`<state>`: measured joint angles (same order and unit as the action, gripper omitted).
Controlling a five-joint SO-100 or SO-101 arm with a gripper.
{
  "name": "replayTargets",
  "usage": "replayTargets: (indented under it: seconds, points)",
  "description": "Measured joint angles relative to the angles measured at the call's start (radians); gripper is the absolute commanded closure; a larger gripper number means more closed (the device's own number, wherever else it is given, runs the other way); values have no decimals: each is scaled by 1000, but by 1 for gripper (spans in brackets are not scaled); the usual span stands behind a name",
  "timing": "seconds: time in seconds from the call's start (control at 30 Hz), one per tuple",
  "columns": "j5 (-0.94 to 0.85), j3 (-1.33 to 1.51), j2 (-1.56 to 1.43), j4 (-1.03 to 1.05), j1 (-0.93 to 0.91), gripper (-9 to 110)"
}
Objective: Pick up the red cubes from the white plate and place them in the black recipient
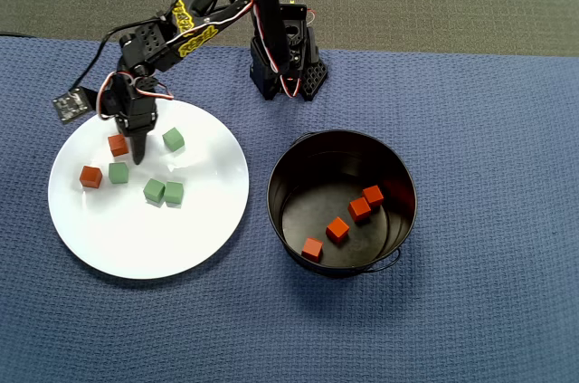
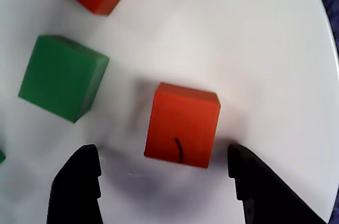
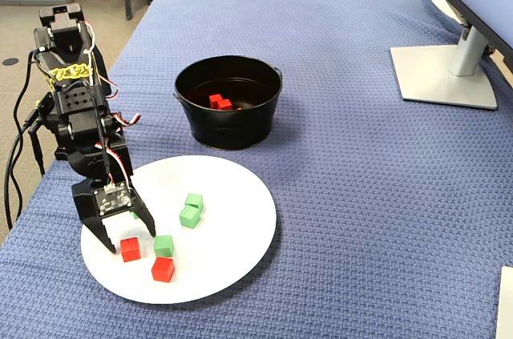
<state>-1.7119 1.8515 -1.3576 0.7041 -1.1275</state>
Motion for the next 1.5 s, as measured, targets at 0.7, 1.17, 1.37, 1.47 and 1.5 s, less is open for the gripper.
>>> replayTargets:
  seconds: [0.7,1.17,1.37,1.47,1.5]
  points:
    - [367,-189,-152,324,117,101]
    - [865,-242,-634,566,703,102]
    - [1046,-92,-719,561,1020,102]
    - [1100,-3,-744,555,1167,88]
    - [1109,14,-744,558,1206,75]
